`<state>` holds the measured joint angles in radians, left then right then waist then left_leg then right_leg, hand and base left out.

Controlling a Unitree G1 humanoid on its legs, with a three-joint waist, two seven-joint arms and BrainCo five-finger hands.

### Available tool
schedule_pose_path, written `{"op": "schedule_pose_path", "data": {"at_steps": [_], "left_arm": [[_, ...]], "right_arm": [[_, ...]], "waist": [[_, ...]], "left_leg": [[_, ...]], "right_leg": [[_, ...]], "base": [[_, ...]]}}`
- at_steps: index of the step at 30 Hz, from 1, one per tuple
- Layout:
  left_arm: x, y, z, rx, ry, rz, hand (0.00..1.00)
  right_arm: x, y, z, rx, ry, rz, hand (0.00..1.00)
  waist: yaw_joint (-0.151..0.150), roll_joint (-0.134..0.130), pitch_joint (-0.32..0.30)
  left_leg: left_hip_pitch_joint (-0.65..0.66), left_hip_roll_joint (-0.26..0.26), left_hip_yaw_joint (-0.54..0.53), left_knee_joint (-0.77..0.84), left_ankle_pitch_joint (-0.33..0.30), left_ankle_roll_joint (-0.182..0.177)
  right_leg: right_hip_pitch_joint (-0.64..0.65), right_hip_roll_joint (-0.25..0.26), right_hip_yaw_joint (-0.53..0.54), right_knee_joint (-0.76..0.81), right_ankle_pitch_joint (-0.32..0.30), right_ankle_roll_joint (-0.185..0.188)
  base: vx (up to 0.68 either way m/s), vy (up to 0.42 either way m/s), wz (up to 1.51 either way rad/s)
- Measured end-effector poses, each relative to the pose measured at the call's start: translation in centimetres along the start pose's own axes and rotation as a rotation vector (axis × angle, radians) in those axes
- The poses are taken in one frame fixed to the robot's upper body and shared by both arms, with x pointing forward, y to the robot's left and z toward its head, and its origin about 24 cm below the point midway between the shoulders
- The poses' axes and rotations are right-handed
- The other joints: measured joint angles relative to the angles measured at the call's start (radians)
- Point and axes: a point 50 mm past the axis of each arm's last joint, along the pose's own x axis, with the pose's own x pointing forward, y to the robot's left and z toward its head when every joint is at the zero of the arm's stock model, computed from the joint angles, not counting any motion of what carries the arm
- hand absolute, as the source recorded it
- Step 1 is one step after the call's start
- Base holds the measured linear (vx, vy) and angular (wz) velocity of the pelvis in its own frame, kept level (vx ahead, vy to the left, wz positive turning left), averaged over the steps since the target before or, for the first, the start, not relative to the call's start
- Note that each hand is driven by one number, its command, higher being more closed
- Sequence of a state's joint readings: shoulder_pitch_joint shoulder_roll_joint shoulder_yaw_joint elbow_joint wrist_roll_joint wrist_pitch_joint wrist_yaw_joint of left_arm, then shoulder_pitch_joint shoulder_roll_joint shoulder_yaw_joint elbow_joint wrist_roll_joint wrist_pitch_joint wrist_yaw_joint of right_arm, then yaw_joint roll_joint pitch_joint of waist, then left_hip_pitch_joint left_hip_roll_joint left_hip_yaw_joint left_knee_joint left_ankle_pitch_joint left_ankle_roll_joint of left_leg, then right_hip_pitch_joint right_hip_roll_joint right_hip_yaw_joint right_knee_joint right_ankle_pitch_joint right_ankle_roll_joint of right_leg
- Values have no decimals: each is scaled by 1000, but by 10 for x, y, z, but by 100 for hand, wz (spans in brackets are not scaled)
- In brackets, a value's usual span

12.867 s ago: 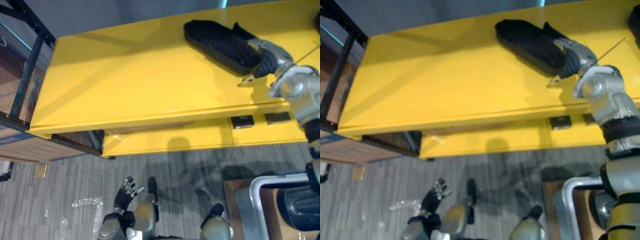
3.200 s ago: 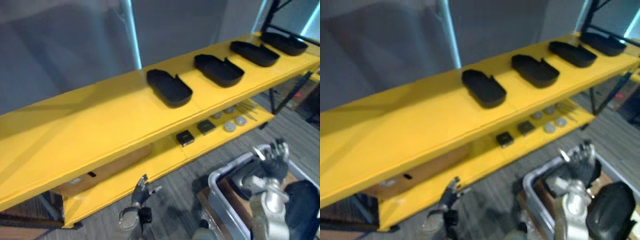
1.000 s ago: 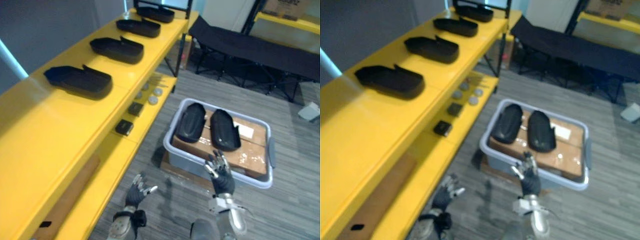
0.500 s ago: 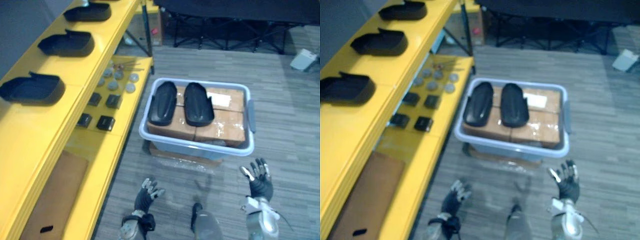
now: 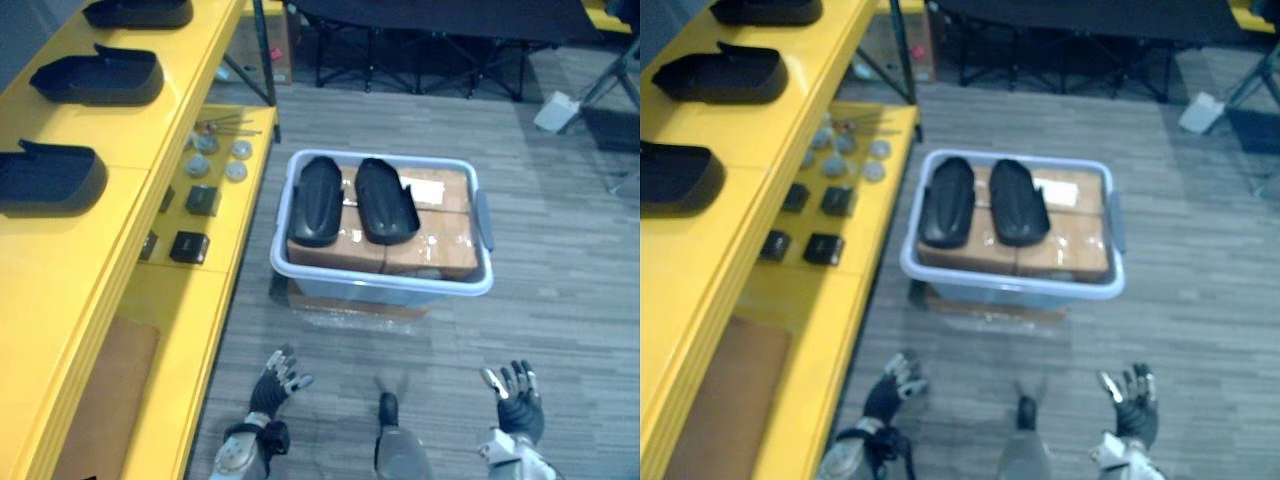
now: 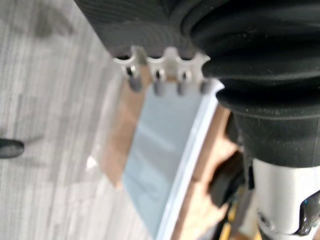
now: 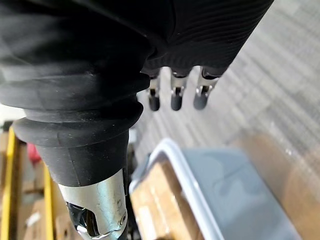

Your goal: Walk over and take plastic housings, then place them on the shelf

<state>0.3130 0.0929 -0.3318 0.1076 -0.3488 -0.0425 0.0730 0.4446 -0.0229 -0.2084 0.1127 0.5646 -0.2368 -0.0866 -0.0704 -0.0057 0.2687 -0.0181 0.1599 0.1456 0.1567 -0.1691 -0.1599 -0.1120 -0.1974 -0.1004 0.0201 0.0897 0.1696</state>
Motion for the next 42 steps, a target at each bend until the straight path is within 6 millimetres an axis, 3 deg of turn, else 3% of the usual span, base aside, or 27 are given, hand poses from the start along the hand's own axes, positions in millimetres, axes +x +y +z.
{"op": "schedule_pose_path", "data": {"at_steps": [5, 9, 13, 20, 23, 24, 25, 26, 27, 28, 29, 30, 32, 35, 42], "left_arm": [[1, 5, -2, 24, 9, 75, 0], [2, 16, -4, 89, 34, 115, 0], [1, 22, -9, 115, 57, 126, 0], [1, 19, -12, 129, 73, 99, 0], [0, 24, -18, 112, 105, 125, 0], [-3, 32, -22, 80, 125, 163, 0], [-5, 35, -24, 60, 132, 180, 0], [-7, 38, -25, 34, 138, 195, 0], [-8, 38, -25, 20, 137, 192, 0], [-10, 37, -25, 14, 128, 183, 0], [-14, 36, -27, 10, 131, 174, 0], [-20, 35, -31, 0, 143, 170, 0], [-27, 43, -42, 21, 198, 182, 0], [-18, 44, -31, 68, 163, 152, 0], [-9, 39, -14, 70, 93, 154, 0]], "right_arm": [[2, 8, -8, -28, 23, 32, 0], [11, 19, 0, -28, -24, 64, 0], [20, 25, 3, -18, -35, 64, 0], [17, 28, -2, -8, -16, 80, 0], [14, 27, -6, 1, 11, 87, 0], [13, 25, -5, -10, 12, 102, 0], [12, 23, -5, -23, 15, 103, 0], [11, 18, -5, -39, 26, 98, 0], [11, 14, -3, -50, 26, 93, 0], [13, 9, 0, -71, 22, 86, 0], [14, 7, 2, -88, 18, 95, 0], [15, 7, 1, -106, 19, 106, 0], [9, 16, -14, -100, 65, 131, 0], [2, 26, -29, -78, 106, 166, 0], [8, 41, -24, -70, 61, 214, 0]], "waist": [[1, -4, 4], [4, -9, 31], [9, -1, 52], [5, 9, 52], [10, 24, 55], [12, 39, 62], [15, 48, 64], [16, 42, 66], [22, 49, 62], [28, 54, 60], [34, 67, 55], [56, 83, 49], [54, 35, 16], [59, -13, -7], [56, 3, -13]], "left_leg": [[1, 3, 10, 2, -2, -2], [-2, 3, 6, 16, -8, -2], [-18, 3, 1, 31, -17, -1], [21, 12, 29, 33, -32, -1], [-5, 61, 20, 194, -56, 1], [-67, 88, -14, 400, -41, 41], [-102, 92, -43, 501, -11, 83], [-151, 82, -67, 579, -15, 75], [-169, 34, -79, 545, -63, 48], [-176, -27, -87, 420, -78, 56], [-172, -57, -95, 293, -64, 45], [-153, -72, -115, 209, 8, 80], [-116, -102, -76, 133, 21, 79], [-115, -119, -55, 76, 49, 92], [-109, -128, -90, 43, 55, 100]], "right_leg": [[0, 7, 17, -15, 13, -1], [4, 6, 18, -12, 13, -1], [-2, 6, 17, -11, 13, 0], [11, 13, 30, -8, 4, 4], [18, 43, 19, 75, -69, -28], [55, 59, 20, 95, -104, -50], [78, 64, 20, 97, -119, -66], [101, 53, 30, 91, -133, -76], [112, 37, 33, 89, -141, -75], [112, 17, 35, 83, -142, -75], [112, 22, 37, 70, -142, -73], [109, 38, 54, 58, -135, -61], [105, 6, 60, 35, -114, -49], [77, -13, 38, 32, -84, -13], [106, -13, -30, -5, -74, -11]], "base": [[-14, 2, -8], [-12, 5, 0], [-26, 14, 3], [35, 13, -9], [43, -42, -9], [29, -89, -6], [47, -113, -6], [71, -3, -7], [59, 41, -12], [37, 89, -24], [49, 129, -61], [88, 136, -88], [138, 84, -51], [181, 9, -9], [122, -23, 13]]}}
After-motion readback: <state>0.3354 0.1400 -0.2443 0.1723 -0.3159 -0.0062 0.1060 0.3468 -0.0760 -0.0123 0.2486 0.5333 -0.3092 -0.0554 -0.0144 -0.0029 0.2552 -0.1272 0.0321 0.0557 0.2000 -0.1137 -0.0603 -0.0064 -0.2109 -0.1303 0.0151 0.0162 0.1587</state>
